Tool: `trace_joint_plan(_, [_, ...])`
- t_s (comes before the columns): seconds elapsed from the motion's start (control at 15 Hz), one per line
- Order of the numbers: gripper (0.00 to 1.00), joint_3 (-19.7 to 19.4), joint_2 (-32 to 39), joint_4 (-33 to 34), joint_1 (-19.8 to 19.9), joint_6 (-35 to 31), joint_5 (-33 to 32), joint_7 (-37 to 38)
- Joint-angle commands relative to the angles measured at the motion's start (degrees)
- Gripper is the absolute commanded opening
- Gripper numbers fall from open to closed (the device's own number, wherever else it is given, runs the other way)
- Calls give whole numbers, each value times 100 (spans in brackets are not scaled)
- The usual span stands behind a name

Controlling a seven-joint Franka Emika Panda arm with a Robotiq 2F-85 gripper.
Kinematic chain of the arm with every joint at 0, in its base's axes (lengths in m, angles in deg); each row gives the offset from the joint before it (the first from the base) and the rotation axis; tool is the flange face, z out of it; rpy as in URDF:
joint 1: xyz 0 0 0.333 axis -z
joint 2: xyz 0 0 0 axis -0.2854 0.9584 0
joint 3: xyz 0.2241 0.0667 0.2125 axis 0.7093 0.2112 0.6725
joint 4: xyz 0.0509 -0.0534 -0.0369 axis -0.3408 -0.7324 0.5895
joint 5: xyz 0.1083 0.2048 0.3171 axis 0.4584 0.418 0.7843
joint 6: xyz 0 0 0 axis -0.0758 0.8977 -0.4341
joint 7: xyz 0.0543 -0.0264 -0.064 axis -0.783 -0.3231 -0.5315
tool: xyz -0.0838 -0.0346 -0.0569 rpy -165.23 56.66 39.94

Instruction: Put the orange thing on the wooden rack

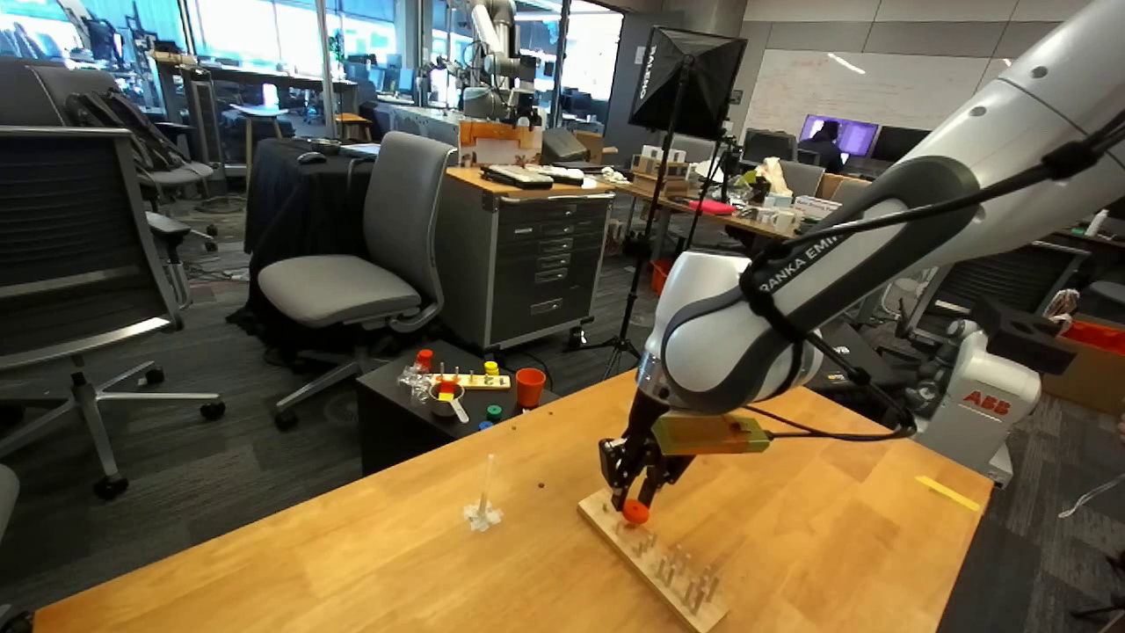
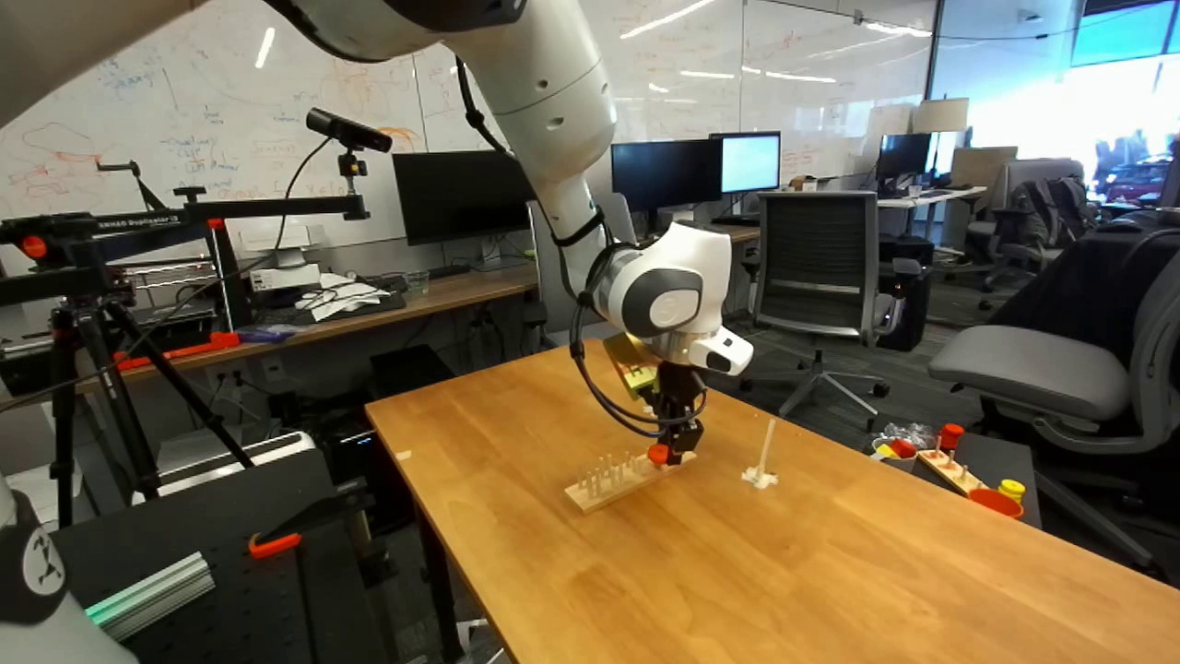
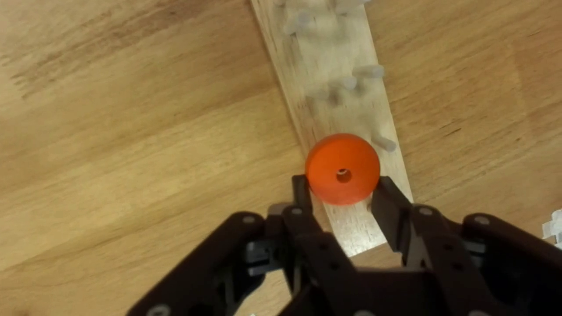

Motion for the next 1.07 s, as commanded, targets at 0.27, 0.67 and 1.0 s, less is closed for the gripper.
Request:
trace_joint_plan(0.27, [16,4,325,479,-50,209,-79,50])
trace_joint_plan(0.67, [87,-6,238,461,-70,304,-84,75])
trace_joint_plan(1.0, [100,-51,-44,391,-219,310,-187,110])
